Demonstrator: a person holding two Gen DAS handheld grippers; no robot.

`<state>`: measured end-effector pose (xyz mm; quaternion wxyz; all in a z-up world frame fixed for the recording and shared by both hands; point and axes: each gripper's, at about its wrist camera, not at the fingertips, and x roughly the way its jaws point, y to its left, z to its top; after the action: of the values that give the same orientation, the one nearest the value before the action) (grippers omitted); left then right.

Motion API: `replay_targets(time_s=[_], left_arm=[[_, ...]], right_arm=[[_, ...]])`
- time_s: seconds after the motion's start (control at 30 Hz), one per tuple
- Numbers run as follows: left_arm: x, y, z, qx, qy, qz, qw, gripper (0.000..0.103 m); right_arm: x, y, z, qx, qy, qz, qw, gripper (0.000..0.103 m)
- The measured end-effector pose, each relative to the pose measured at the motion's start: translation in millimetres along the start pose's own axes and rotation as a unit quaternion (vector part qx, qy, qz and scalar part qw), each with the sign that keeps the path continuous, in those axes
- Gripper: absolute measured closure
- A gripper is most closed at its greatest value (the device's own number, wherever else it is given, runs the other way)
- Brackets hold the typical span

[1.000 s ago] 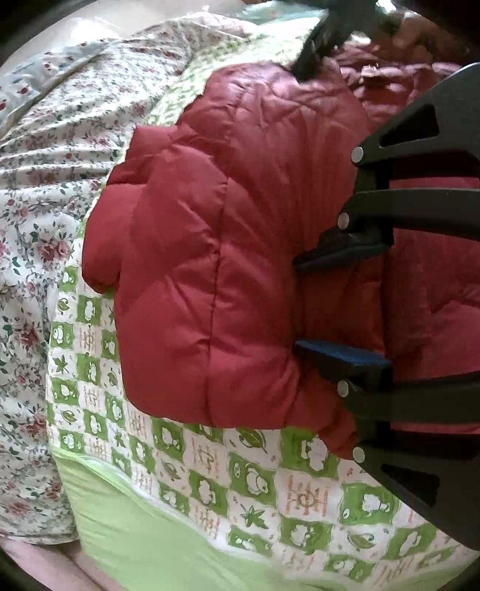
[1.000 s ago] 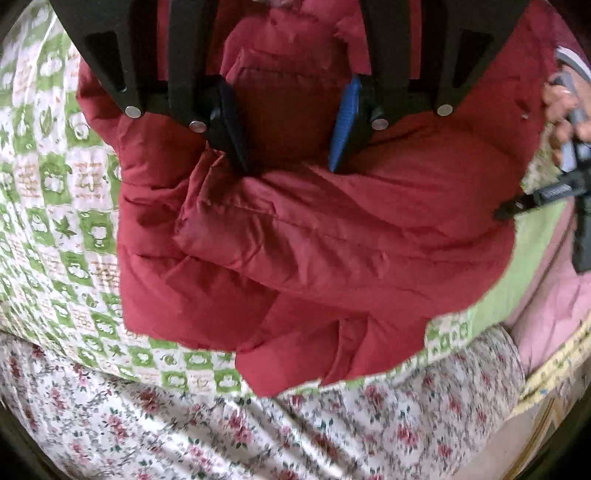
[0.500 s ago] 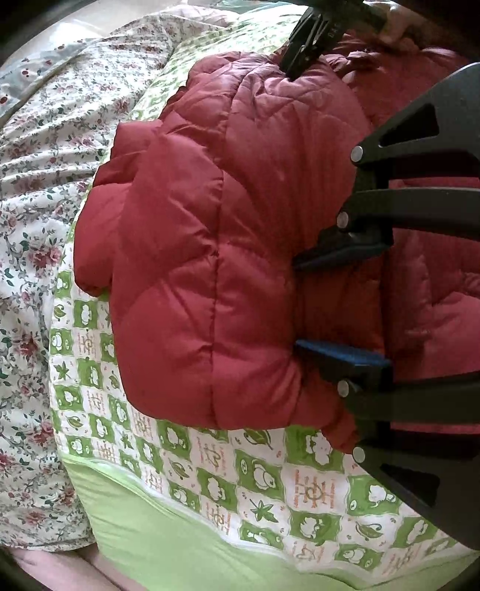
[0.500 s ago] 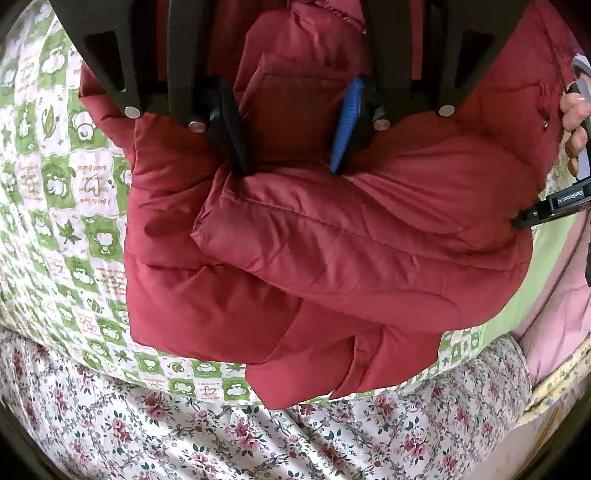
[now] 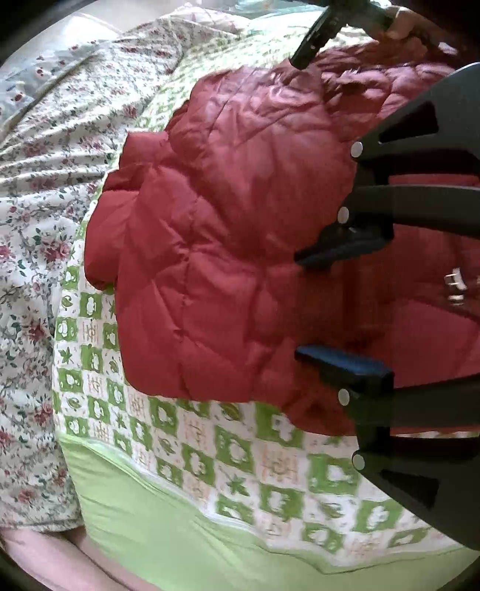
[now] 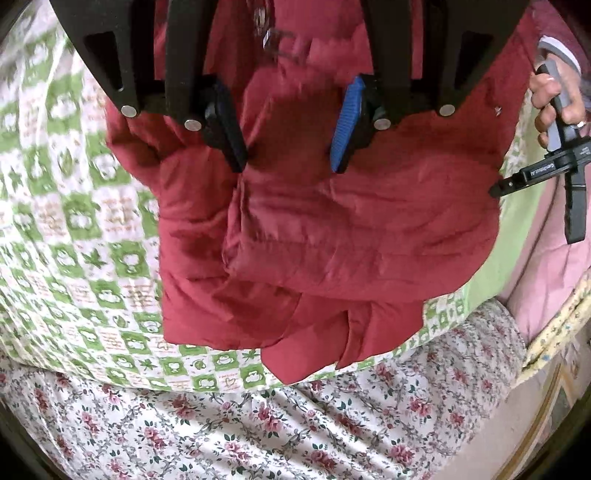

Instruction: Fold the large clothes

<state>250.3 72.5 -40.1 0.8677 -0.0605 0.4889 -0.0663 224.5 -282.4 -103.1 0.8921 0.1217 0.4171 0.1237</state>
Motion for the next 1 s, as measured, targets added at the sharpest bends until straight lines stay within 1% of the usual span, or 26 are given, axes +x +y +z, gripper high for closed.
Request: replay_targets(time_s=[0.17,0.23,0.43,0.57,0.7,0.8,0.9,1.0], left_arm=[[-19,4,-22,-0.01,0.012,-0.021,0.9997,0.06],[-28,6,-34,-0.012,0.015,-0.028,0.9994,0.06],[-58,15,-70,-0.017,0.015,-0.044,0.9988,0.06],[-70,26,-92,-0.029,0.019,-0.05,0.9982,0.058],[-77,39,-115,-0.04,0.027,-0.047,0.9977,0.057],[-82,50,-132,-0.053,0.031,-0.052,0.9968,0.057],[-88,56,-143,-0.06,0.031,-0.046,0.9967,0.057],[-93,63,-152,-0.072,0.032,-0.051,0.9956,0.057]], right_arm=[[-23,-3,-18,0.005,0.005,0.015,1.0,0.047],[-33,-4,-27,0.006,0.012,0.025,1.0,0.04],[-66,-10,-53,0.013,0.009,0.034,0.999,0.034],[-85,-20,-71,0.029,0.005,0.032,0.999,0.031],[-102,-34,-91,0.039,0.004,0.017,0.999,0.03],[-113,-43,-106,0.043,0.003,-0.006,0.999,0.03],[-123,-49,-119,0.043,0.004,-0.029,0.999,0.03],[-127,-53,-131,0.045,0.012,-0.032,0.998,0.029]])
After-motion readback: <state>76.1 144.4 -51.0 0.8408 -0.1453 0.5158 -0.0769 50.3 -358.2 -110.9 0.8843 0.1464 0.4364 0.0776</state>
